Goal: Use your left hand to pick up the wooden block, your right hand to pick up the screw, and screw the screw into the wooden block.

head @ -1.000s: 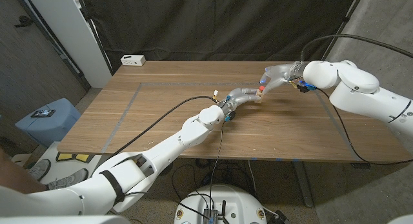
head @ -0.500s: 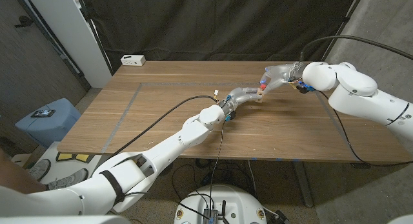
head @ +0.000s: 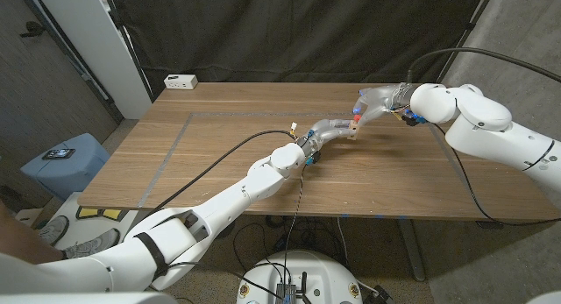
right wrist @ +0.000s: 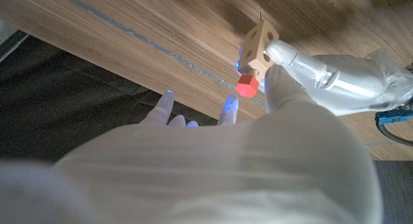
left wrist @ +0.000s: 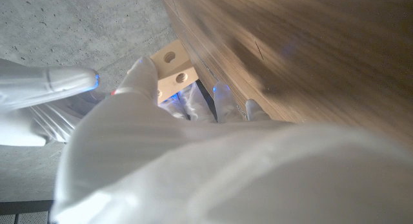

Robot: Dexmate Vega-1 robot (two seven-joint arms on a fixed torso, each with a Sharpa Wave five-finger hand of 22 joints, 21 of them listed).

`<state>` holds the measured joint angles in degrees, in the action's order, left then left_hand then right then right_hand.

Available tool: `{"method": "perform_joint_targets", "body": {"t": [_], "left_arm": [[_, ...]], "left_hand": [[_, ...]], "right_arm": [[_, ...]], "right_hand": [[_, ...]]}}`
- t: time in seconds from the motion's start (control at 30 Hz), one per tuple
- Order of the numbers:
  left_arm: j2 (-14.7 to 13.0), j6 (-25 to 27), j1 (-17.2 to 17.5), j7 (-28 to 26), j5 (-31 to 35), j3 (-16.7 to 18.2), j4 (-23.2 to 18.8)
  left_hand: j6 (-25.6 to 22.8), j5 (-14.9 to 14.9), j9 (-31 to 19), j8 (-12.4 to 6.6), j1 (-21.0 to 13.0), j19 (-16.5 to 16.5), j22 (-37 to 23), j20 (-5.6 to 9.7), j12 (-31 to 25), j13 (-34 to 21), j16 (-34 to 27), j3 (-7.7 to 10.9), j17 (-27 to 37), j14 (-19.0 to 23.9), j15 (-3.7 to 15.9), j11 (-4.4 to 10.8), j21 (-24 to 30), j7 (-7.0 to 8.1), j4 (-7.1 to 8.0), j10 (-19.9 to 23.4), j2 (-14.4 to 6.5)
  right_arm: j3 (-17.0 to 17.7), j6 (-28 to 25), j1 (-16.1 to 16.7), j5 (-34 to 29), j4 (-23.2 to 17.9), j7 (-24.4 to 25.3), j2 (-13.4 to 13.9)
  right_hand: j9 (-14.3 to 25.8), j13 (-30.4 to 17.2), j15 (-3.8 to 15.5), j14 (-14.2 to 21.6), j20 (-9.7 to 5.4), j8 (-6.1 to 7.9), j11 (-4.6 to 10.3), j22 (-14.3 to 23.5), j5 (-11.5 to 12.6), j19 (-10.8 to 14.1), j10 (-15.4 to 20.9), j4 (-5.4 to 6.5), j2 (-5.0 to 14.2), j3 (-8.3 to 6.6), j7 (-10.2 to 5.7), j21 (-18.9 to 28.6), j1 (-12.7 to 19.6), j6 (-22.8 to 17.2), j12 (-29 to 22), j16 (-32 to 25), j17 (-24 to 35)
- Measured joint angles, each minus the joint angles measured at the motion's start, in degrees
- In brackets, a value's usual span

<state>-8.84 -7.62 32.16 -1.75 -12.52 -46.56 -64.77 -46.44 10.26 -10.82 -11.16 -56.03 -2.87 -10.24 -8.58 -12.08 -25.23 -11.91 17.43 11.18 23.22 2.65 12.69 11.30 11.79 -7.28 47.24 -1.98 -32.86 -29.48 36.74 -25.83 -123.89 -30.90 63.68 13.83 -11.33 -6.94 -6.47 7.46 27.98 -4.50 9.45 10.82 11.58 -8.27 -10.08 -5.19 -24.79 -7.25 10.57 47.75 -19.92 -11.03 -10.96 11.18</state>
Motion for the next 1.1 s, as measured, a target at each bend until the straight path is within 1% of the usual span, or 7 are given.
{"method": "perform_joint_targets", "body": {"t": [0.17, 0.3, 0.33, 0.67, 0.8, 0.93, 1.1], "left_arm": [[-0.11, 0.01, 0.05, -0.02, 0.10, -0.09, -0.19], [-0.21, 0.02, 0.14, -0.09, 0.30, -0.12, -0.36], [-0.23, 0.02, 0.15, -0.09, 0.30, -0.12, -0.39], [-0.39, 0.12, 0.34, -0.30, 0.50, -0.16, -0.83], [-0.40, 0.12, 0.37, -0.33, 0.55, -0.17, -0.90], [-0.42, 0.12, 0.39, -0.34, 0.59, -0.18, -0.93], [-0.42, 0.12, 0.41, -0.34, 0.66, -0.20, -0.95]], "left_hand": [[0.09, -0.01, 0.00, 0.00, -0.01, 0.00, 0.00, 0.00, 0.04, -0.06, 0.00, -0.05, 0.00, 0.00, 0.00, 0.00, 0.00, 0.09, -0.05, -0.01, 0.01], [0.09, -0.12, 0.00, 0.00, -0.01, 0.00, 0.00, 0.00, -0.24, -0.13, 0.00, -0.06, 0.00, 0.00, 0.00, -0.10, 0.00, 0.10, -0.06, -0.10, 0.01], [0.09, -0.12, 0.00, 0.00, -0.01, 0.00, 0.00, 0.00, -0.24, -0.14, 0.00, -0.06, 0.00, 0.00, 0.00, -0.10, 0.00, 0.09, -0.06, -0.10, 0.01], [0.09, 0.14, 0.00, 0.00, -0.02, 0.00, 0.00, 0.00, -0.23, -0.23, 0.00, -0.21, 0.00, 0.00, 0.00, -0.10, 0.00, 0.10, -0.21, -0.11, 0.02], [0.09, 0.14, 0.00, 0.00, -0.02, 0.00, 0.00, 0.00, -0.23, -0.23, 0.00, -0.21, 0.01, 0.00, 0.00, -0.11, 0.00, 0.10, -0.21, -0.12, 0.02], [0.09, 0.14, 0.00, 0.00, -0.02, 0.00, 0.00, 0.00, -0.23, -0.22, 0.00, -0.22, 0.01, 0.00, 0.00, -0.20, 0.00, 0.10, -0.22, -0.20, 0.02], [0.09, 0.14, 0.00, 0.17, 0.04, 0.00, 0.00, 0.00, -0.23, -0.22, 0.00, -0.27, 0.01, 0.00, 0.00, -0.20, 0.00, 0.10, -0.27, -0.20, -0.04]], "right_arm": [[0.24, 0.01, 0.00, 0.47, 0.09, -0.27, -0.02], [0.50, -0.01, 0.00, 0.90, 0.15, -0.39, -0.02], [0.50, -0.02, 0.00, 1.09, 0.15, -0.41, -0.02], [0.86, -0.10, -0.22, 2.43, 0.58, -0.57, 0.01], [0.86, -0.11, -0.46, 2.94, 0.88, -0.63, 0.01], [0.87, -0.10, -0.59, 3.36, 1.08, -0.63, 0.01], [0.91, -0.04, -0.67, 4.11, 1.34, -0.54, 0.02]], "right_hand": [[0.00, 0.00, 0.00, 0.00, 0.00, 0.21, 0.00, 0.00, 0.00, 0.00, 0.00, 0.00, -0.22, 0.00, 0.51, 0.00, 0.22, -0.68, 0.00, 0.00, 0.00], [-0.20, 0.00, 0.00, 0.00, 0.00, 0.43, 0.21, 0.00, 0.00, 0.00, 0.21, 0.00, -0.23, 0.00, 0.20, 0.00, 0.23, -0.99, -0.23, 0.00, 0.00], [-0.26, 0.00, 0.00, 0.00, 0.00, 0.43, 0.31, 0.00, 0.00, 0.00, 0.31, 0.12, -0.23, -0.11, 0.42, 0.00, 0.23, -1.21, -0.23, 0.00, 0.00], [-0.26, 0.01, 0.00, 0.00, 0.00, 1.05, -0.22, 0.00, 0.00, 0.00, 0.83, 0.21, -0.22, -0.21, 0.51, 0.00, 0.22, -2.72, -0.23, -0.28, 0.01], [-0.26, 0.01, 0.00, 0.00, 0.00, 1.33, -0.10, 0.00, 0.00, 0.00, 1.13, 0.44, -0.22, -0.44, 0.90, 0.00, 0.22, -3.74, -0.23, -0.35, 0.07], [-0.26, 0.01, 0.00, 0.00, 0.00, 1.70, -0.29, 0.00, 0.00, 0.00, 1.57, 0.45, -0.22, -0.44, 1.84, 0.00, 0.22, -4.68, -0.23, -0.34, 0.17], [-0.26, 0.01, 0.14, 0.49, -0.01, 2.15, -0.30, 0.00, 0.00, 0.01, 2.16, 0.45, -0.22, -0.44, 2.24, 0.00, 0.22, -5.88, -0.64, -0.34, 0.17]]}}
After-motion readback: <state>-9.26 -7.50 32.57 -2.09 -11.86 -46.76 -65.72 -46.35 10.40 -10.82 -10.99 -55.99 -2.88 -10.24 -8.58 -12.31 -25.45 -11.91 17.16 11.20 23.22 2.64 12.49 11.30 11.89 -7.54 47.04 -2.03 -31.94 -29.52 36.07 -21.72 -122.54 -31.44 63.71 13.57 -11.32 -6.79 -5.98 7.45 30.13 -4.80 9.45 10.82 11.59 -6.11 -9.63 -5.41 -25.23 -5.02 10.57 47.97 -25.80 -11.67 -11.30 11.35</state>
